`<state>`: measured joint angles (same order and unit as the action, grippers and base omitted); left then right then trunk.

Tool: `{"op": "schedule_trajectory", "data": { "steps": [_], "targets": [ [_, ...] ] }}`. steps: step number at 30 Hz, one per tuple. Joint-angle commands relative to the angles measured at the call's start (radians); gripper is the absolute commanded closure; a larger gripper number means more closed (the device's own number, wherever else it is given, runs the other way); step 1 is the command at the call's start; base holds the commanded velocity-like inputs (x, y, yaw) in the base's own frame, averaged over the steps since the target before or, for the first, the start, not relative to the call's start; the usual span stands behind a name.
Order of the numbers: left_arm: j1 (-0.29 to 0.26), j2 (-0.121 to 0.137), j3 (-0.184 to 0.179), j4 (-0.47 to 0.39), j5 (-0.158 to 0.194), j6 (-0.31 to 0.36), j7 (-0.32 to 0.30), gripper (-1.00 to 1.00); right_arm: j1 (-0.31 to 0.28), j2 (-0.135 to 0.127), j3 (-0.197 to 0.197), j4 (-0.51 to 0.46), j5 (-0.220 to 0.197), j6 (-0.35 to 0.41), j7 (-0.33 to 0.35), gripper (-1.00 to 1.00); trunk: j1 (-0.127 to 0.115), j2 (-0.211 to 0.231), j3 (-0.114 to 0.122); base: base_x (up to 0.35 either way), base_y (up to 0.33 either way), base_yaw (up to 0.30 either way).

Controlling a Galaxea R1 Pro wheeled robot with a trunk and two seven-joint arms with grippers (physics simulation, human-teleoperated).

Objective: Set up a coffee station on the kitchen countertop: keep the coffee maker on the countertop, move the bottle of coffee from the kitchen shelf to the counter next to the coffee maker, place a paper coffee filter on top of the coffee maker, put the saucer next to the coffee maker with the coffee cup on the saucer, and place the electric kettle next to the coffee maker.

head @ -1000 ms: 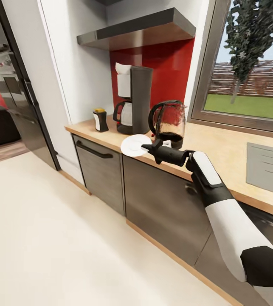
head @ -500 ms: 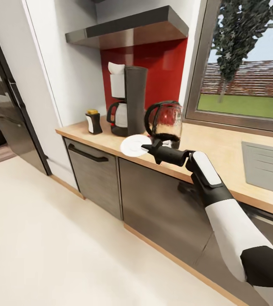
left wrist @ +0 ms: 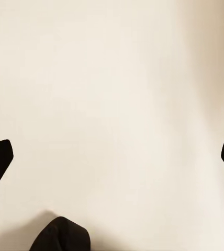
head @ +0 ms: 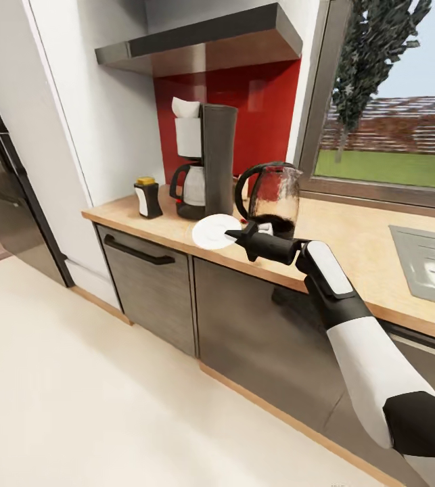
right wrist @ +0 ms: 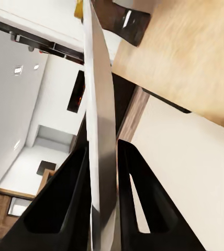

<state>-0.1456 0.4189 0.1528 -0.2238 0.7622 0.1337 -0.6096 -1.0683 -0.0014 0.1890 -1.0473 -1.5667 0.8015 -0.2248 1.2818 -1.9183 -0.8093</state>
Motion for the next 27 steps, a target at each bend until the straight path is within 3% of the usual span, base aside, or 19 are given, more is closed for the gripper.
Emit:
{"op": "schedule_trajectory", "data": {
  "steps": [1,16,27],
  "targets": [
    [0.000,0.000,0.004,0.000,0.006,0.010,-0.004,-1.00,-0.001,0.000,0.001,0.000,-0.013,-0.001,-0.008,1.00,0.000,0.000,-0.001,0.008,0.070,-0.163],
    [0.000,0.001,0.005,0.000,0.006,0.010,-0.004,-1.00,-0.001,0.000,0.001,-0.005,-0.015,0.000,-0.007,1.00,0.000,0.000,-0.001,0.071,0.264,-0.027],
    [0.000,0.001,0.005,0.002,0.006,0.010,-0.002,-1.00,-0.001,0.003,0.003,-0.004,-0.016,-0.001,-0.005,1.00,0.000,0.000,-0.001,0.016,0.055,-0.139]
  ]
}}
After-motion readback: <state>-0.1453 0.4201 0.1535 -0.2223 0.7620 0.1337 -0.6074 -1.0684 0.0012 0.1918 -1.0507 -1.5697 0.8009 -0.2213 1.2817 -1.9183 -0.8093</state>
